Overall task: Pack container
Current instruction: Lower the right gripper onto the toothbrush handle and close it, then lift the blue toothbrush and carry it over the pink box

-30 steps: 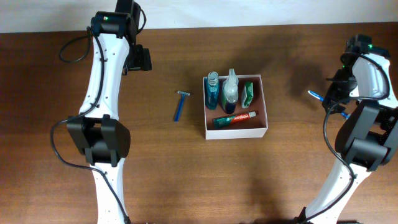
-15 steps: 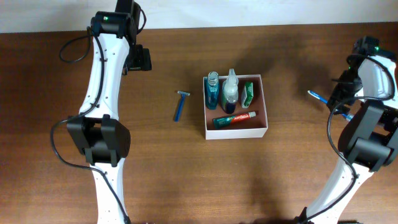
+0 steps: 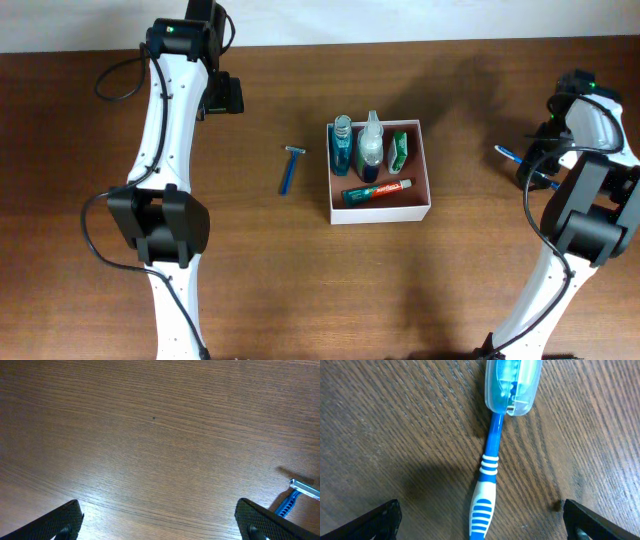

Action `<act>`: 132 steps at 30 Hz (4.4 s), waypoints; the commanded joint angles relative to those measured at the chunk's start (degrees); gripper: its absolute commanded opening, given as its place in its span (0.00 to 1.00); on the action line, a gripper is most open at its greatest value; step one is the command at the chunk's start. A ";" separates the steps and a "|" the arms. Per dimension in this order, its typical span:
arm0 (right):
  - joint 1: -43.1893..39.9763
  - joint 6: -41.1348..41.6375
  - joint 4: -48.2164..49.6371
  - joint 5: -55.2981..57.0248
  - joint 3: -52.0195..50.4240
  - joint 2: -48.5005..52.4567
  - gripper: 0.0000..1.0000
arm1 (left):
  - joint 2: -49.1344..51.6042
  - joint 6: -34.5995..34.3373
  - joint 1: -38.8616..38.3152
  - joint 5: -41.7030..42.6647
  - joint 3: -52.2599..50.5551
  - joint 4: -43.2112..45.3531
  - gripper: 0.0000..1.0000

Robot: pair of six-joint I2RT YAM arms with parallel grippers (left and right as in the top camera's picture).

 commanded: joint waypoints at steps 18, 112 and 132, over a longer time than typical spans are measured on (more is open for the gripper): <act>0.55 7.08 0.02 -7.37 -0.63 3.61 1.00 | -0.55 0.68 0.24 0.46 -0.13 0.37 0.99; 21.94 -84.83 -33.38 -6.12 53.16 -1.29 0.04 | -0.55 0.68 0.24 0.48 -0.13 0.52 0.99; 29.75 -89.79 -33.35 -16.63 22.99 -18.82 0.04 | -0.55 0.68 0.24 0.48 -0.13 1.01 0.99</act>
